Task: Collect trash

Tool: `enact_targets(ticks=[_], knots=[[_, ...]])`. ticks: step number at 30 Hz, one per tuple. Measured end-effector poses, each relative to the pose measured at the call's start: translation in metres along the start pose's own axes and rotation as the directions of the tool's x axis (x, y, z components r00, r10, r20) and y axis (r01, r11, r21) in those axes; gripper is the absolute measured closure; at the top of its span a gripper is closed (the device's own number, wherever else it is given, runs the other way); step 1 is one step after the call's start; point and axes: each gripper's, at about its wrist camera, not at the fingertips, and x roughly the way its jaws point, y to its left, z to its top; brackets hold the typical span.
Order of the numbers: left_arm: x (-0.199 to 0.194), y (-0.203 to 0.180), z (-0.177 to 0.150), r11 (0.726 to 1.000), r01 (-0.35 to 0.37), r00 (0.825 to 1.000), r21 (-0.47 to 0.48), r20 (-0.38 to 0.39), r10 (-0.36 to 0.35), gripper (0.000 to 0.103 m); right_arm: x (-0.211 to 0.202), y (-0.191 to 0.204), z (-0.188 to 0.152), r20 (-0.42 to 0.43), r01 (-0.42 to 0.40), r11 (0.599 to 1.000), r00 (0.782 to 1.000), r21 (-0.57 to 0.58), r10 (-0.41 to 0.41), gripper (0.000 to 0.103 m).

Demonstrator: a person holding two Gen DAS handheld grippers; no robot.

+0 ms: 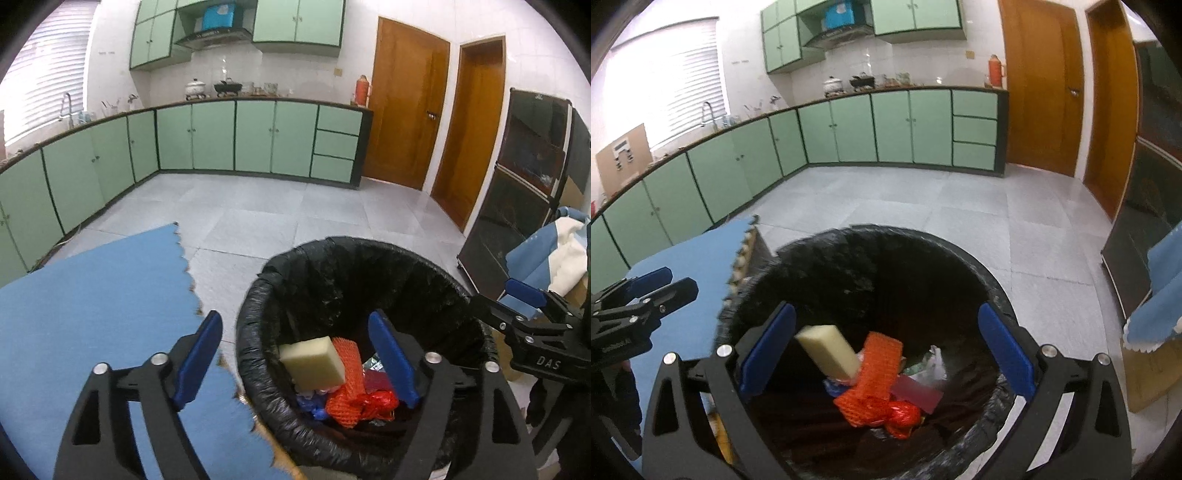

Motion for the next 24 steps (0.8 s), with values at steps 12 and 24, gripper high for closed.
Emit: enact_targets(ticks=[12,24], knots=[[-0.095,0.021,-0.01,0.993,-0.106,0.992,-0.051,0.065,0.109,0.006,-0.082,0.042,0.016,0.058,-0.061,0.998,0.996,-0.01,0.062,0.005],[-0.172,0.023,-0.021,0.985,-0.162,0.975,-0.065,0.14,0.17,0.006,-0.146,0.069,0.018,0.103,-0.036,0.998,0.994,-0.048,0.041,0.005]])
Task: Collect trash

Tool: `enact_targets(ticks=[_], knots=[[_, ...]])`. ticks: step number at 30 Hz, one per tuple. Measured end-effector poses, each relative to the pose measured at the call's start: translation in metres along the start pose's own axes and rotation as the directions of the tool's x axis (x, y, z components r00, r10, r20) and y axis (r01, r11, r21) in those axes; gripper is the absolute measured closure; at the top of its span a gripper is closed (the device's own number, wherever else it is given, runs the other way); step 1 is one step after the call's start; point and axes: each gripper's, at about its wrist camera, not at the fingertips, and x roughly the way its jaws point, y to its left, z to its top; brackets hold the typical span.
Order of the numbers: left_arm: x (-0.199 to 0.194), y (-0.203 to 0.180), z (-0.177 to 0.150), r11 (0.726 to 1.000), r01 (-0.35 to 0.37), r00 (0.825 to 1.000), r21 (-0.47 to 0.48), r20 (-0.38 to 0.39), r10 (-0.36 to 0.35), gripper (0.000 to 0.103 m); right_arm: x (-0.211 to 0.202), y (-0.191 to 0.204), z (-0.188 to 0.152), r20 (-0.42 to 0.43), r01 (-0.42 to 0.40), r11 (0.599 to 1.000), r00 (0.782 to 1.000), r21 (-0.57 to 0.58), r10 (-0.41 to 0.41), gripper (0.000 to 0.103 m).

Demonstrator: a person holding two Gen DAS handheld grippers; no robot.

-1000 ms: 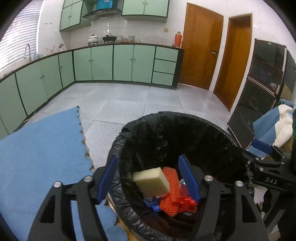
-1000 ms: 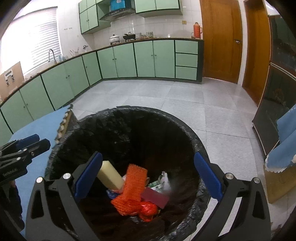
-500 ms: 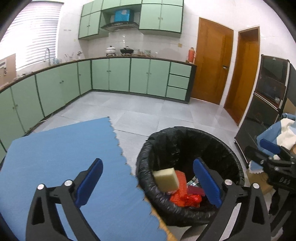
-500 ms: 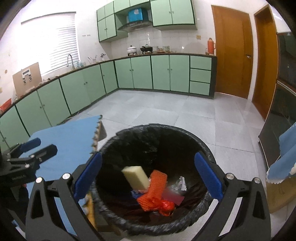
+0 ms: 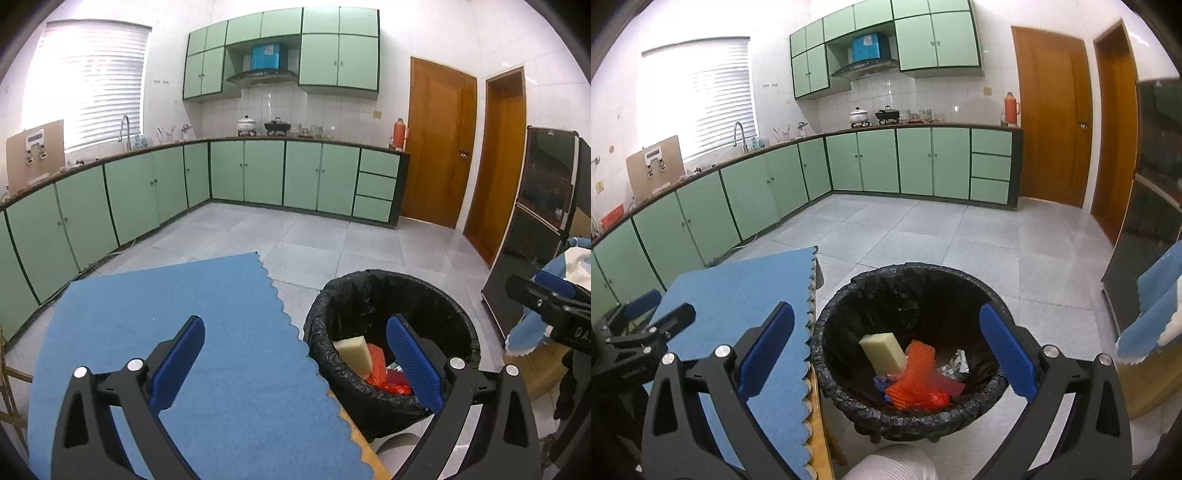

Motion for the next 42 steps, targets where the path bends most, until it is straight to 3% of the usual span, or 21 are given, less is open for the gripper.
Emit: enact_targets(ticks=[17,42], knots=[[-0.044,-0.001,-0.001,1.0,-0.016,0.998,-0.004,0.055,0.016,0.006,-0.033,0.03,-0.003,0.032,-0.021,0.998,0.999,-0.067,0.023,0.005],[-0.059,0.001,-0.003,0.999,-0.039,0.997,-0.005,0.063,0.039,0.006,-0.042,0.043,-0.005,0.041,-0.044,0.996,0.998,-0.079,0.047,0.005]])
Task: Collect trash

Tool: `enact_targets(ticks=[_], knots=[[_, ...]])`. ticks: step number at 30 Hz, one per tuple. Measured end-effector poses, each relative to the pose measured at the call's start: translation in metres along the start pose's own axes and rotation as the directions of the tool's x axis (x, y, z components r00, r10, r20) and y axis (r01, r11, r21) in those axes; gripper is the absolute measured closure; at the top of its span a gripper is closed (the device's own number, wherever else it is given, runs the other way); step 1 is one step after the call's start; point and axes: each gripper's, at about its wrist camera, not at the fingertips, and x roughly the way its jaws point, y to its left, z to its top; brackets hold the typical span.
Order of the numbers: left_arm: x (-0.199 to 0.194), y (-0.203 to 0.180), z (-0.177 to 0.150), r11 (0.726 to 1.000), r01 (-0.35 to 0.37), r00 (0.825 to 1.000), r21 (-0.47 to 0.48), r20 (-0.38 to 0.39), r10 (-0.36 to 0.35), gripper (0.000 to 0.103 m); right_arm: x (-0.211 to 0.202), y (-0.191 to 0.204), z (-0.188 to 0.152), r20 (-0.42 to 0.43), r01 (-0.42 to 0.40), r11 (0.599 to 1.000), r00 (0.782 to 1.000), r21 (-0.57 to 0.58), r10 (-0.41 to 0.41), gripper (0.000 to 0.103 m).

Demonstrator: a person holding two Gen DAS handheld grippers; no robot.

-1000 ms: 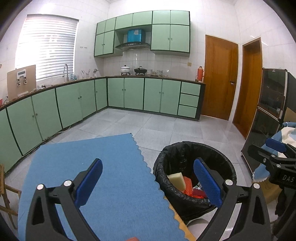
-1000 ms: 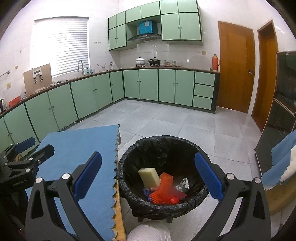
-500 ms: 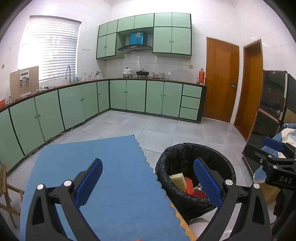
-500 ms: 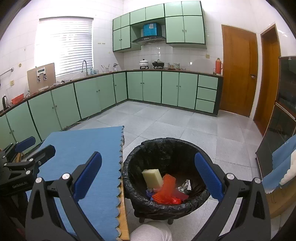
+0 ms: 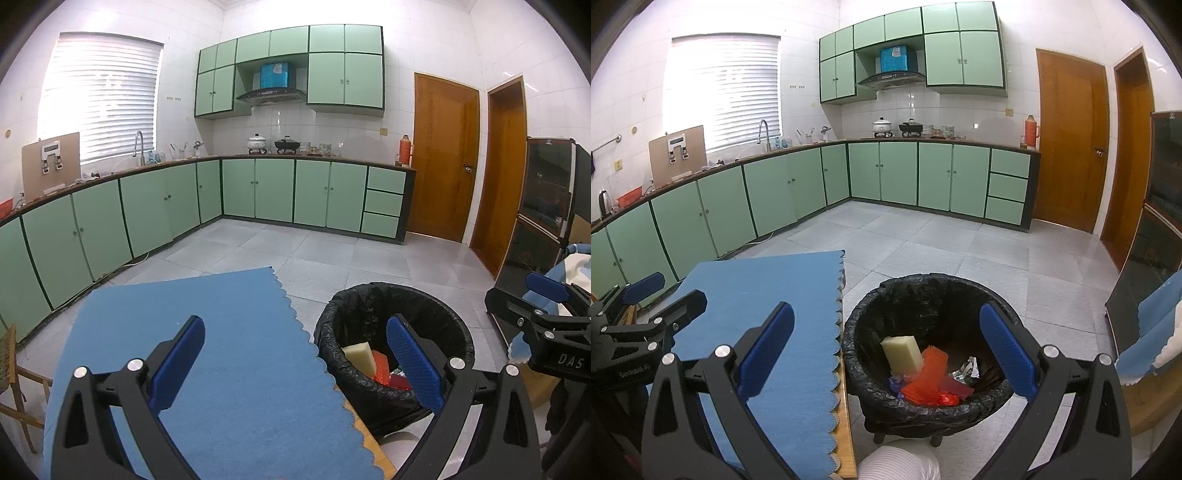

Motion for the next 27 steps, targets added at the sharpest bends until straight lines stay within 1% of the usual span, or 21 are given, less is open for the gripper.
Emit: enact_targets(ticks=[27], knots=[[-0.0011,0.0026,0.0012,1.0,-0.002,1.0,0.0,-0.001,0.002,0.006,-0.0013,0.0021,-0.0001,0.003,-0.001,1.0,1.0,0.005,0.001,0.005]])
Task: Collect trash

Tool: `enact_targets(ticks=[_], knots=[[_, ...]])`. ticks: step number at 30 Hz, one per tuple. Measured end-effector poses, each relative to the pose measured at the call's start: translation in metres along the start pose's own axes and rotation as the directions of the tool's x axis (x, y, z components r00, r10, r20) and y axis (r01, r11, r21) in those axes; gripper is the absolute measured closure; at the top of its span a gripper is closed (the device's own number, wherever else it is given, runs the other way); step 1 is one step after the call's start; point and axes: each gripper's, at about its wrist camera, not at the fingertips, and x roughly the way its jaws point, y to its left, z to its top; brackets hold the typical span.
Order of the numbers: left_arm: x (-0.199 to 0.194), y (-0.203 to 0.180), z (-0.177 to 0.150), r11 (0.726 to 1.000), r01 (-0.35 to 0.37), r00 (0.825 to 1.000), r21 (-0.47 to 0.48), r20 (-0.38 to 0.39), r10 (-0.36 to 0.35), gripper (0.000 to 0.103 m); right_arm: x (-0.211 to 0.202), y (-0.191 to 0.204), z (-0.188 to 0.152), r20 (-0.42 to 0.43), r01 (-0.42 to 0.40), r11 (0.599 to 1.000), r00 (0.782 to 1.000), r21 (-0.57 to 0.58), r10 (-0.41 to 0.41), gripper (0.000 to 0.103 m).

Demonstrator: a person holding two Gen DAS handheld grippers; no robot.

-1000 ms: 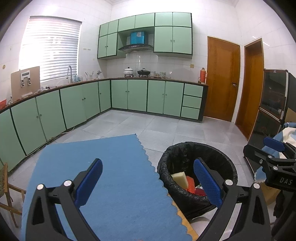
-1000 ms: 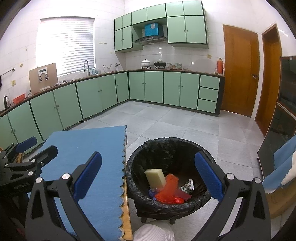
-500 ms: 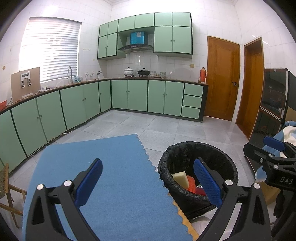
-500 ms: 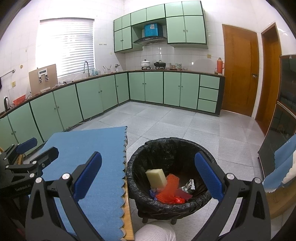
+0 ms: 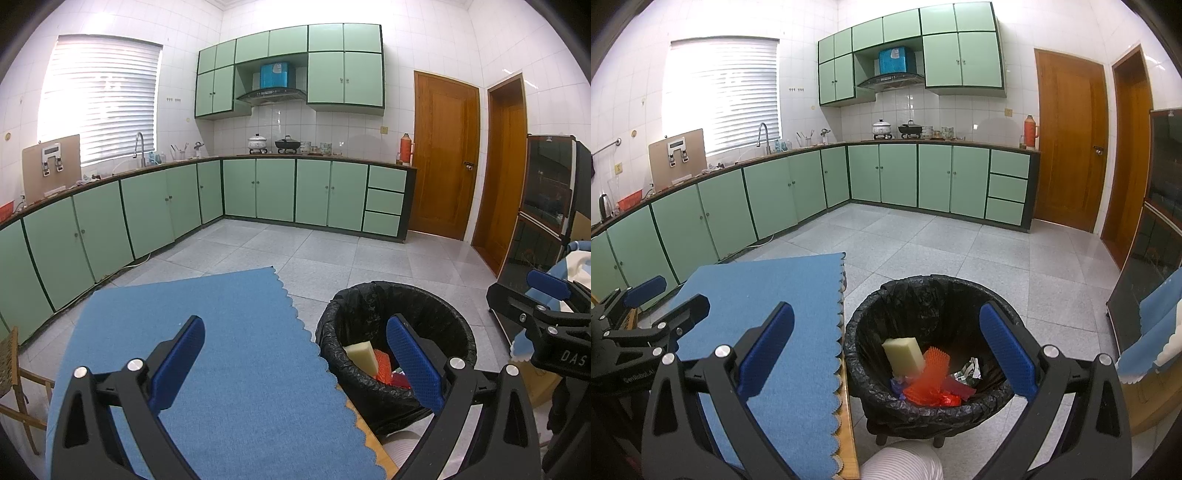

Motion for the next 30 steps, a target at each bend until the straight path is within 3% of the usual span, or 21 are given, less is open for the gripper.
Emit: enact_targets(ticks=[30], knots=[[-0.0011,0.0063,-0.0008,1.0,-0.005,1.0,0.004,-0.004,0.005,0.006,0.0003,0.0019,0.0041,0.005,0.001,1.0,1.0,0.004,-0.001,0.005]])
